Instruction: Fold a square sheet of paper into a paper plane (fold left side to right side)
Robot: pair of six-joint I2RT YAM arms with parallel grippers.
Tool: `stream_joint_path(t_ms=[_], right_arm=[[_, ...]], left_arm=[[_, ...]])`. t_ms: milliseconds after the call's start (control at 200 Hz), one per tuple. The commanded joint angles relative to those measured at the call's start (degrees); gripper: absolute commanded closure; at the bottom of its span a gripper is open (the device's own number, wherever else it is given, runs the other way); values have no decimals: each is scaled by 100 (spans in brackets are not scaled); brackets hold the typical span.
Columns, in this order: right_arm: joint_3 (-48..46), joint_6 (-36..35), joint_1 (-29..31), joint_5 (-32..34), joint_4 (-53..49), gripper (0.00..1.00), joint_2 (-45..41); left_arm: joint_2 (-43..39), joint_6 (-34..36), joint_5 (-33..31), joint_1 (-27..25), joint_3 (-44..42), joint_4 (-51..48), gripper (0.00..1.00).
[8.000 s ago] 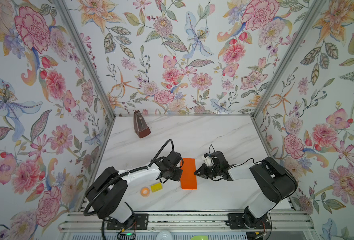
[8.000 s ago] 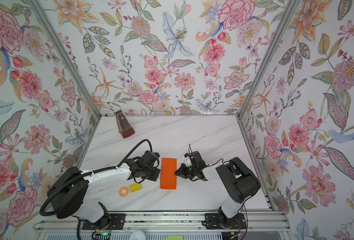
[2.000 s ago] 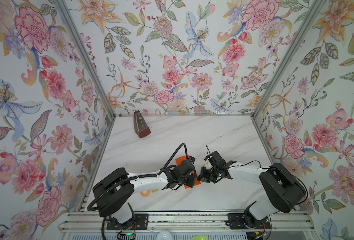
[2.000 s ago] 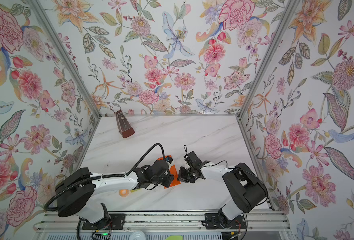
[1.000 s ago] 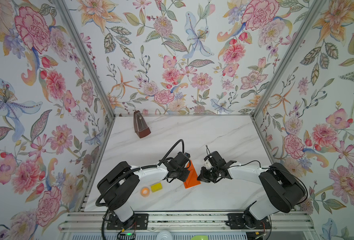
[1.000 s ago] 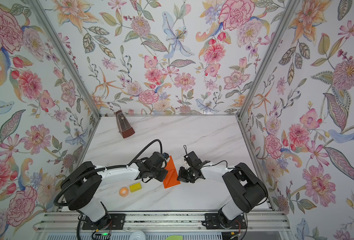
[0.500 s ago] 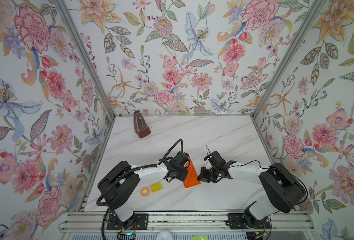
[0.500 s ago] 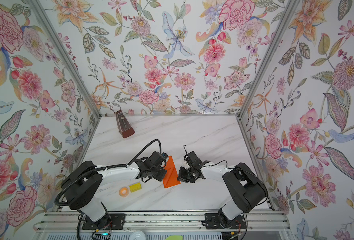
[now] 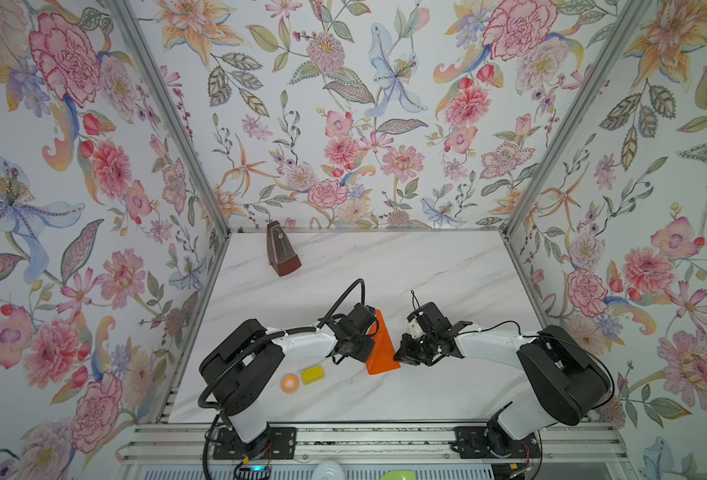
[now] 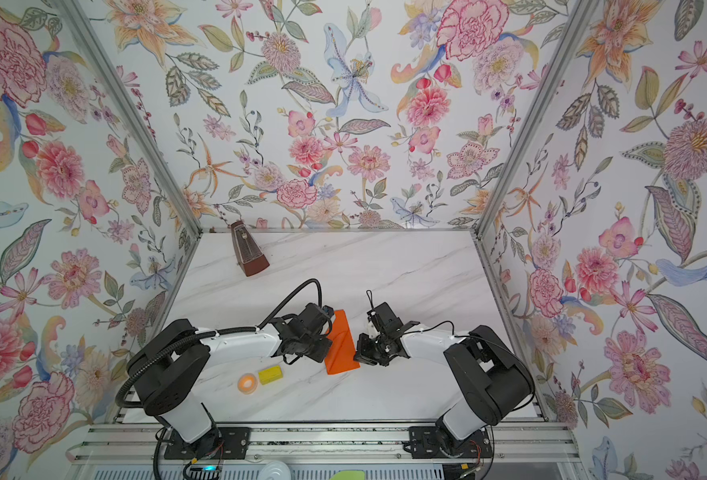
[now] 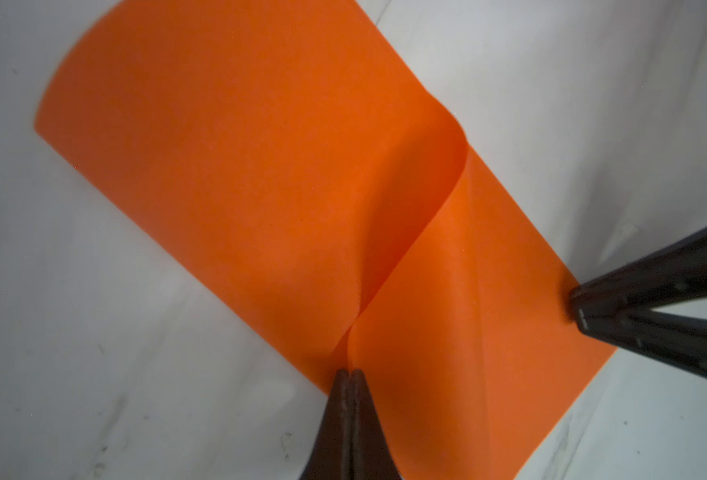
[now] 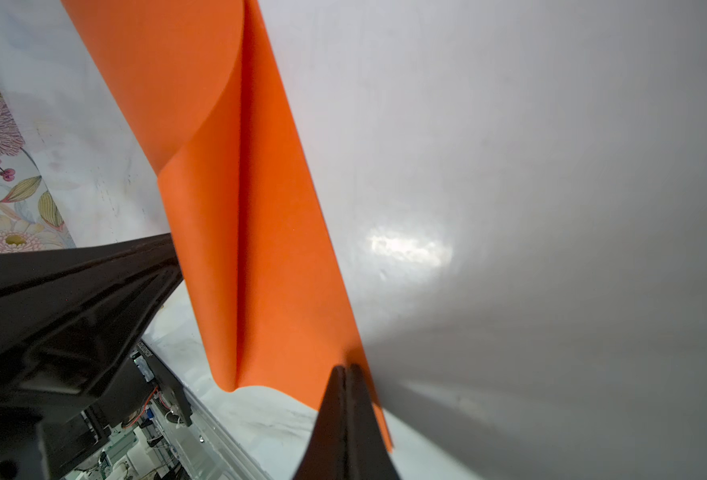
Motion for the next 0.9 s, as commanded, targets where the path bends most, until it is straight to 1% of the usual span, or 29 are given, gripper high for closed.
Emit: stream_joint_path(t_ms=[0, 90, 240, 380, 445, 570, 615, 751, 896], right_arm=[[5, -119, 15, 207, -429, 100, 89], [10, -125, 18, 226, -442, 99, 62], [137, -111, 19, 252, -533, 95, -21], [360, 75, 72, 314, -621, 86, -366], [345, 343, 119, 286, -370, 81, -519], [162, 948, 215, 186, 503, 65, -572], [70, 1176, 221, 153, 872, 61, -505], [-29, 1570, 226, 73, 1576, 58, -204], [-7, 1661, 242, -36, 1895, 57, 170]], left_arm=[[206, 57, 39, 60, 99, -37, 100], [240, 50, 70, 76, 90, -21, 100], [261, 90, 123, 65, 115, -49, 100], [233, 62, 132, 66, 116, -96, 100], [197, 31, 150, 58, 92, -88, 100], [192, -66, 176, 65, 72, -12, 100], [202, -91, 194, 60, 72, 7, 100], [205, -176, 250, 52, 39, 107, 100], [183, -211, 297, 69, 28, 143, 100]])
